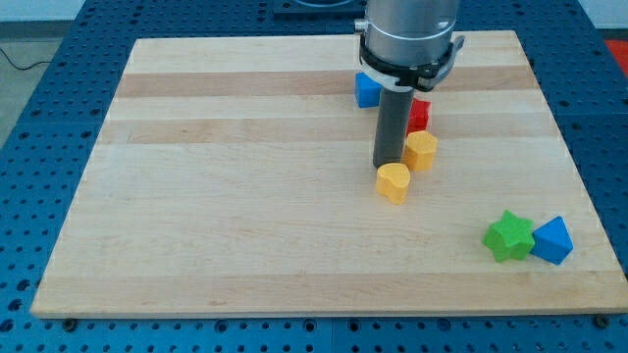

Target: Push the yellow hexagon to the top of the green star

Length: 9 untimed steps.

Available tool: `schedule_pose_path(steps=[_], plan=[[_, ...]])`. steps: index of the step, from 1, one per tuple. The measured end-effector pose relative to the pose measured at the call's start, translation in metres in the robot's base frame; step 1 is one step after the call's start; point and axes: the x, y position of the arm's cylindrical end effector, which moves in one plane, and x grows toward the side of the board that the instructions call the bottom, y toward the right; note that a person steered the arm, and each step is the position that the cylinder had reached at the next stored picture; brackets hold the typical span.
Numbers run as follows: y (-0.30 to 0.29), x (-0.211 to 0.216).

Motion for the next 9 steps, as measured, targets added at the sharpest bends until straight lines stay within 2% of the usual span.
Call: schedule_pose_path(steps=[2,3,4,5,7,8,9], plan=[[-0.012,-0.047],[0.012,-0.04],[0.033,0.001],[0.055,0.023],[0.055,-0.018],[0.071,-0.019],[0.087,0.02]])
